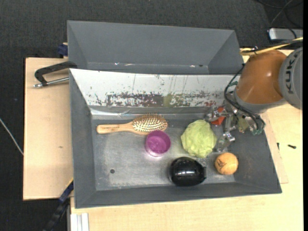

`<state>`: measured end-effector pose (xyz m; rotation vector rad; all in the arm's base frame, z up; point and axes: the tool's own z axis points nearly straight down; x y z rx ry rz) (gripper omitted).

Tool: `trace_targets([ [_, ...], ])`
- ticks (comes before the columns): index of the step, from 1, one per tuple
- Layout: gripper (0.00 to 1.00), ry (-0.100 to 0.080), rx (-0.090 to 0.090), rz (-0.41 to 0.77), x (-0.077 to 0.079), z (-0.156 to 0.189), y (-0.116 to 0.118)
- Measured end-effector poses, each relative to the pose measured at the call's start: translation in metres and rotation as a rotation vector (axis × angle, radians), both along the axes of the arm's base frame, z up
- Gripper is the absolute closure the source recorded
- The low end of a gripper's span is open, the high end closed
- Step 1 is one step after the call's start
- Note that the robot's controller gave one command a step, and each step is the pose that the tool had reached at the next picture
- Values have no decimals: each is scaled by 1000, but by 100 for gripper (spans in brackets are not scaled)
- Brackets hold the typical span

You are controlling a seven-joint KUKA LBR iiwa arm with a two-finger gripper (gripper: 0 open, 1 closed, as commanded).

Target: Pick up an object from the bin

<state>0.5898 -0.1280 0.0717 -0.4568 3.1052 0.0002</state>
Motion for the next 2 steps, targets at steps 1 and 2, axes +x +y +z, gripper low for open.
trace_targets([
  [1, 100, -2, -1, 1, 0, 1, 0],
  [2, 0, -2, -1, 1, 0, 0, 0],
])
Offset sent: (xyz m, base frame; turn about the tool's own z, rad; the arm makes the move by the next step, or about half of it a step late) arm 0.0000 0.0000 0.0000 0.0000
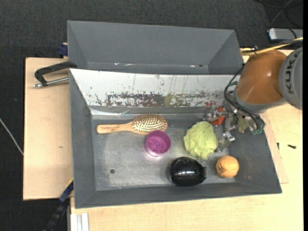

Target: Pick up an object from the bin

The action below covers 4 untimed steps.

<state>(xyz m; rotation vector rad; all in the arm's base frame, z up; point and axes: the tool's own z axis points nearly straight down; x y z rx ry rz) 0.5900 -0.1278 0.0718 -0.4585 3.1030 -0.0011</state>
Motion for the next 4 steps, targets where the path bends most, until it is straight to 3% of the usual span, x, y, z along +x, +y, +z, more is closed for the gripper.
trace_targets([
  [1, 100, 0, 0, 0, 0, 1, 0],
  [2, 0, 1, 0, 0, 0, 0, 0],
  [3, 100, 0, 0, 0, 0, 1, 0],
  [4, 0, 0, 0, 0, 0, 0, 0],
])
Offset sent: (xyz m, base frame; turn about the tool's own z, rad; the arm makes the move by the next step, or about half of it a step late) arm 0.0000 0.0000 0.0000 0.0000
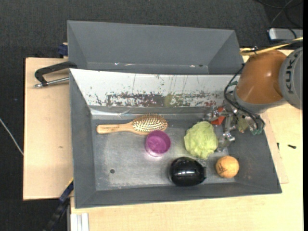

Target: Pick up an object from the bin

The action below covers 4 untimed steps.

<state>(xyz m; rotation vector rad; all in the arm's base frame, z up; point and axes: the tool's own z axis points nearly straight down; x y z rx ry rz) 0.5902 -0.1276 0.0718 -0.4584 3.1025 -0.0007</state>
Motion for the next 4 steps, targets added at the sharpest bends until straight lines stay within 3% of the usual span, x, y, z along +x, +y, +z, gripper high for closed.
trace_targets([
  [1, 100, 0, 0, 0, 0, 1, 0],
  [2, 0, 1, 0, 0, 0, 0, 0],
  [3, 100, 0, 0, 0, 0, 1, 0],
  [4, 0, 1, 0, 0, 0, 0, 0],
])
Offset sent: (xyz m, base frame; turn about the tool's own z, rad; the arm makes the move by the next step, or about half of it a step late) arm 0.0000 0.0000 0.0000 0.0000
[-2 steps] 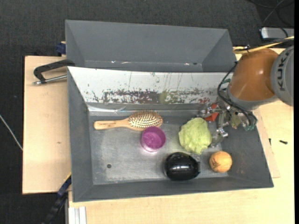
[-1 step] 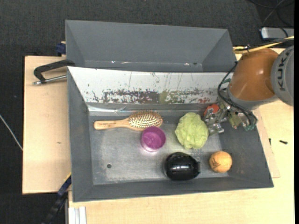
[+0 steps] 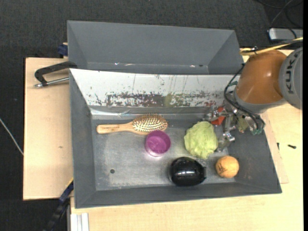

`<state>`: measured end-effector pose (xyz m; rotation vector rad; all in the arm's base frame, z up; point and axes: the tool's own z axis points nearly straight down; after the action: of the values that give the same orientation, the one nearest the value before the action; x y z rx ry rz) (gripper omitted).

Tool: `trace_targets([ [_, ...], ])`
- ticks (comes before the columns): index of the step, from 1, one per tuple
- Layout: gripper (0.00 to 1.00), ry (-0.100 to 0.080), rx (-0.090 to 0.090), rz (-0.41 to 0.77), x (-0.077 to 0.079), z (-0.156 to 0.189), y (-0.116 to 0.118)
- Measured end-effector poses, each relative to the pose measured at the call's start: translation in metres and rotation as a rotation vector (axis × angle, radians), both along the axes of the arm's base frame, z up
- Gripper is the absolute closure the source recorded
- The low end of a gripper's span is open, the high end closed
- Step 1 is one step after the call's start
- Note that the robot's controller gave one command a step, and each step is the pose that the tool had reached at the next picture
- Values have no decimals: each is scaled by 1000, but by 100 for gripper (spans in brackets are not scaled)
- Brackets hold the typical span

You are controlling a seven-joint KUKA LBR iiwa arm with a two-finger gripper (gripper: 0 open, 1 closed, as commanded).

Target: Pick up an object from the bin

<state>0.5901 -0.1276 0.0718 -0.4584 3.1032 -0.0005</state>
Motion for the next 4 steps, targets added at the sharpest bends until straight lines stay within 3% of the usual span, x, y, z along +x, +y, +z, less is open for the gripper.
trace_targets([
  [1, 100, 0, 0, 0, 0, 1, 0],
  [2, 0, -1, 0, 0, 0, 0, 0],
  [3, 100, 0, -1, 0, 0, 1, 0],
  [4, 0, 0, 0, 0, 0, 0, 0],
])
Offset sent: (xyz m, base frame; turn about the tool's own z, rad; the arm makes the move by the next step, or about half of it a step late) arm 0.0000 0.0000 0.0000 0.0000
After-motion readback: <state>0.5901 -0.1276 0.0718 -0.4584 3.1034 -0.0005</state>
